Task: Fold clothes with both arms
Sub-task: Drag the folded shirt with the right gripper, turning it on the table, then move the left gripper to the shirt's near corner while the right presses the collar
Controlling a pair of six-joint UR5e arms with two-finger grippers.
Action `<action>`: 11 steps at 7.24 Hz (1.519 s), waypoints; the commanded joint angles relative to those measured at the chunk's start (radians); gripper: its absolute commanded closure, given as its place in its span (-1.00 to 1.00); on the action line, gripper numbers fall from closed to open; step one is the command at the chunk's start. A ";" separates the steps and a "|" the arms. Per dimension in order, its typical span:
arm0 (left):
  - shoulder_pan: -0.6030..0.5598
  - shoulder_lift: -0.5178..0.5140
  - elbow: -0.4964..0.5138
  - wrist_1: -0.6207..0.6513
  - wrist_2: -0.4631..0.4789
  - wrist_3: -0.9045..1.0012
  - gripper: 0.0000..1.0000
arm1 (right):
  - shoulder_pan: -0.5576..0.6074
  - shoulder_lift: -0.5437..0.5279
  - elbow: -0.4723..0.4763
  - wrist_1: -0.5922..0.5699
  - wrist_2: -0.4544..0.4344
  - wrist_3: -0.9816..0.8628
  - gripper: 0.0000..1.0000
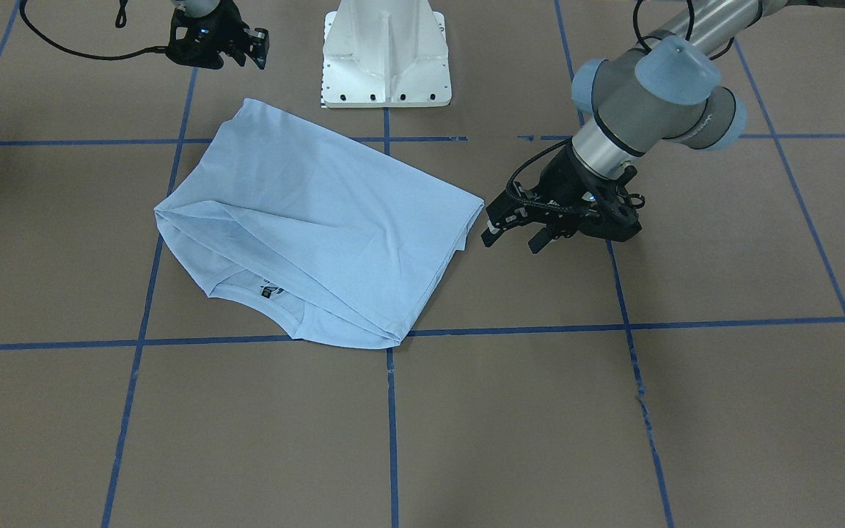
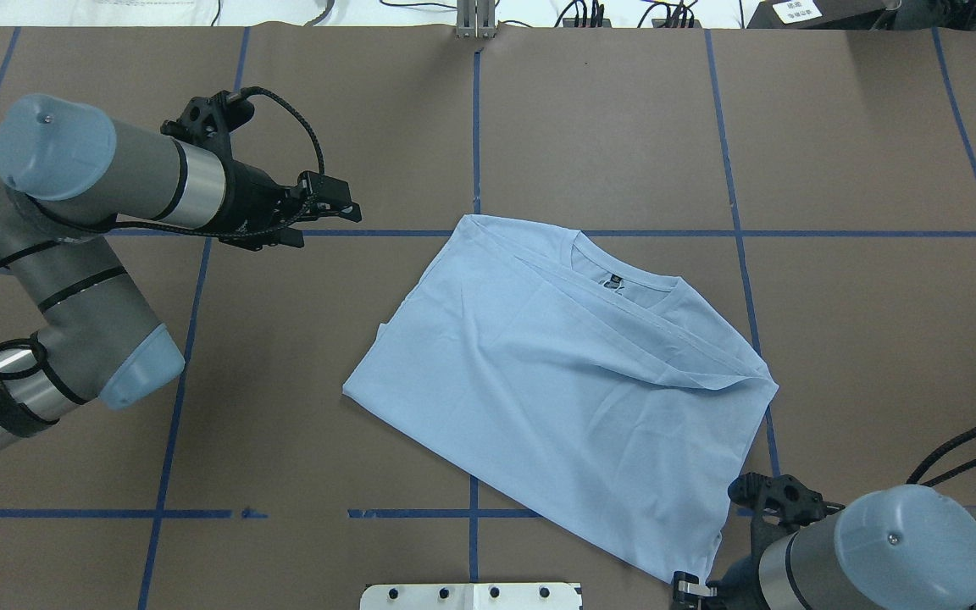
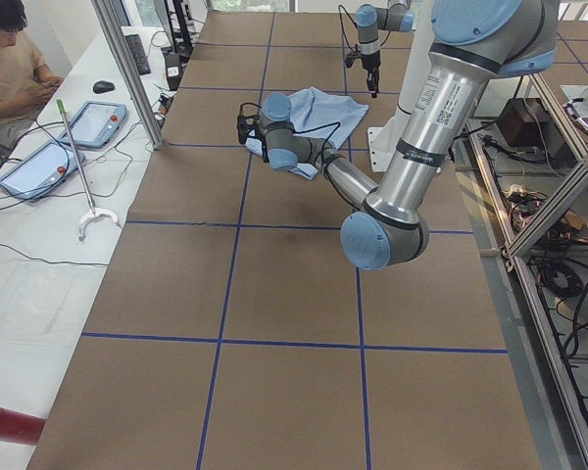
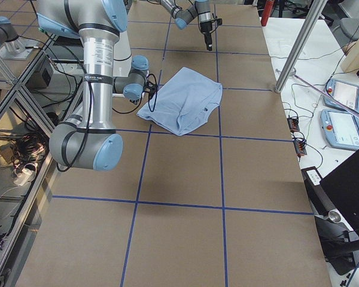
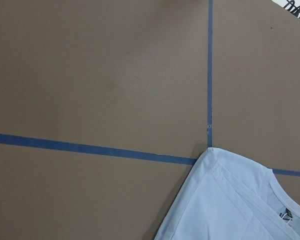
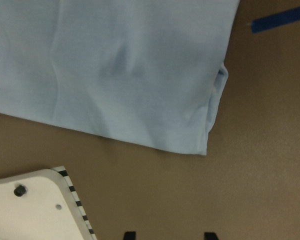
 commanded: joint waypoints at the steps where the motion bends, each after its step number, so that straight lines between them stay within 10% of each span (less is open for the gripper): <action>1: 0.040 0.004 -0.023 0.001 -0.032 -0.083 -1.00 | 0.010 0.028 0.004 0.000 -0.026 0.009 -1.00; 5: 0.218 -0.002 -0.098 0.315 0.118 -0.232 -0.98 | 0.413 0.210 -0.119 0.005 0.026 0.000 -1.00; 11: 0.326 0.005 -0.076 0.429 0.247 -0.234 -0.36 | 0.457 0.227 -0.196 0.007 0.029 -0.009 -1.00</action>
